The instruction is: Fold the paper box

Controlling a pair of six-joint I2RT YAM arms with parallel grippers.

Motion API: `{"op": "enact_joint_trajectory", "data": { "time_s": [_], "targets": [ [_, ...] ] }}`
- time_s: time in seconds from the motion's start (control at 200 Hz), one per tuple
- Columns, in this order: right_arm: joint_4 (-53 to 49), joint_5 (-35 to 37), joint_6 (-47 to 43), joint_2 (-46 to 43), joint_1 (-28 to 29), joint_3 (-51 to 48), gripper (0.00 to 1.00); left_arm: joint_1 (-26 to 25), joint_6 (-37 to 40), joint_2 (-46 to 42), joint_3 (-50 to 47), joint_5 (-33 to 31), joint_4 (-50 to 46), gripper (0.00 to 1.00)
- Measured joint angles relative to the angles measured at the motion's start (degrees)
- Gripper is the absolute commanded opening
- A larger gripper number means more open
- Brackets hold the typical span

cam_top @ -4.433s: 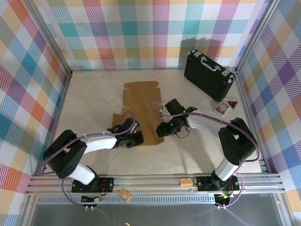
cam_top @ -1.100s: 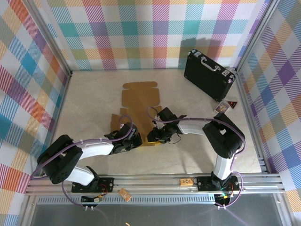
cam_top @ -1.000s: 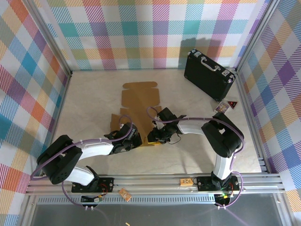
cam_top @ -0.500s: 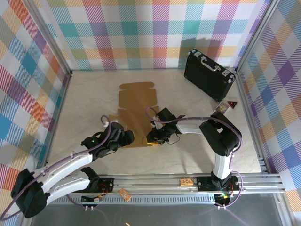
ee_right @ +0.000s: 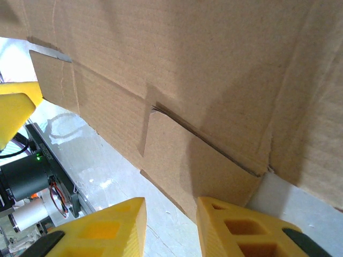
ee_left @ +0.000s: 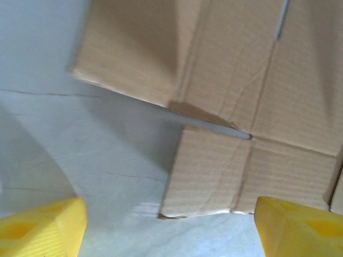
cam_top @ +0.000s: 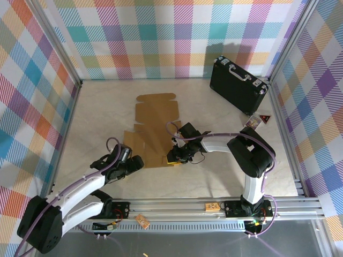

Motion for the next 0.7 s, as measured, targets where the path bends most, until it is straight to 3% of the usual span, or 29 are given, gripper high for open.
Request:
{"op": "enact_joint_trajectory", "data": {
  "time_s": [0.495,0.7],
  "targets": [
    [0.2,-0.3,0.0,0.1,0.0,-0.1,0.33,1.0,0.7,2.1,-0.7,1.7,4.5,0.61],
    [0.8,-0.7,0.0,0.3,0.0,-0.1,0.33,0.6,1.4,2.5,-1.1,7.2,13.7,0.58]
  ]
}}
